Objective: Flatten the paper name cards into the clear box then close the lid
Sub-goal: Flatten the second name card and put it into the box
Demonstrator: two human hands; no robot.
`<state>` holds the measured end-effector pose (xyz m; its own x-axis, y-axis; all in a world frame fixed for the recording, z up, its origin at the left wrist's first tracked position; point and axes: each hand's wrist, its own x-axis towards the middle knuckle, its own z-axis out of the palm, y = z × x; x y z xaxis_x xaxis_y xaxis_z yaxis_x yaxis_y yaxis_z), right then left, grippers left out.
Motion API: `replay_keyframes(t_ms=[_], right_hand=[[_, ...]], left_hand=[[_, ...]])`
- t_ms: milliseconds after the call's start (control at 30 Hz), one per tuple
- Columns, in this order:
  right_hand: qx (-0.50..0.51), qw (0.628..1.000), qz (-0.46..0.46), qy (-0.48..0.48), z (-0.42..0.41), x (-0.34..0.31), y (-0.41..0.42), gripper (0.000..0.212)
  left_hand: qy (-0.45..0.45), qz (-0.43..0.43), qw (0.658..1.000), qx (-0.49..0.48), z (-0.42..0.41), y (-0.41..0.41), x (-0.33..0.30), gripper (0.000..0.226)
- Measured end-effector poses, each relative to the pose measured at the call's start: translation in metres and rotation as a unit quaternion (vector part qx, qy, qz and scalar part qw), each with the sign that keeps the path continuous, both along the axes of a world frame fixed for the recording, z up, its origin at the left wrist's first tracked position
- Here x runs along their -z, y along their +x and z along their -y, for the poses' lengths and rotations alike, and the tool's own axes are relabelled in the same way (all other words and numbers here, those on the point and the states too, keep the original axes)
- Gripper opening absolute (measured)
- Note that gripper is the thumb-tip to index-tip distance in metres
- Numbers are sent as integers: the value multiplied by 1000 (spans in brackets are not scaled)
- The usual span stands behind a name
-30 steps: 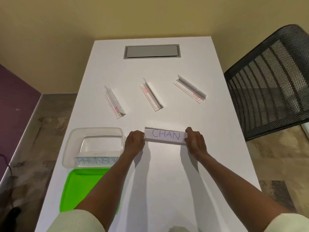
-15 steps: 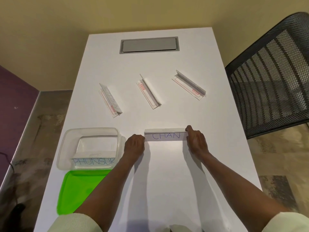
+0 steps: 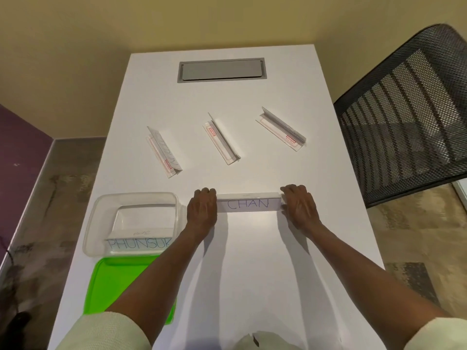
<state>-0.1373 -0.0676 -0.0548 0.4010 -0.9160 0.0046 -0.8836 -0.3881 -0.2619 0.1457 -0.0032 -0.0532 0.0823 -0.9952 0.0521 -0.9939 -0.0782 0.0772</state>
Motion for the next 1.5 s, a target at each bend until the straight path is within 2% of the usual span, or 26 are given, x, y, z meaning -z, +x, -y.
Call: replay_keyframes(t_ms=[100,300,467,600,833,1000,1100,1233,1300,1400,1500], right_hand=[[-48,998,-15,27,9,-5,1,66],[-112,993,-3,22,16,2,3,65],[-100,995,0,9,14,5,10,58],[-105,994,-9,10,14,6,12,64],[-98,995,-10,-20,16,16,12,55],[-94,994,-25,-51,19,21,13,32],[-87,995,-27,-49,19,22,13,26],[-89,993,-17,-70,14,14,14,30],[-95,992,-7,-83,13,8,14,33],[-78,994,-3,-78,10,-5,15,22],[-65,996,-22,-65,7,-21,19,26]], left_hand=[[34,-6,999,26,10,2,0,38],[76,-41,992,91,19,4,2,36],[58,-40,992,103,21,3,3,36],[56,-34,994,90,23,4,6,38],[57,-27,994,84,23,4,17,22],[46,-60,994,76,26,3,17,12],[30,-54,994,90,25,5,19,12],[-1,-67,994,89,23,7,14,14],[6,-56,994,92,21,8,9,15],[24,-58,994,88,19,6,-12,14],[34,-80,994,73,16,7,-33,13]])
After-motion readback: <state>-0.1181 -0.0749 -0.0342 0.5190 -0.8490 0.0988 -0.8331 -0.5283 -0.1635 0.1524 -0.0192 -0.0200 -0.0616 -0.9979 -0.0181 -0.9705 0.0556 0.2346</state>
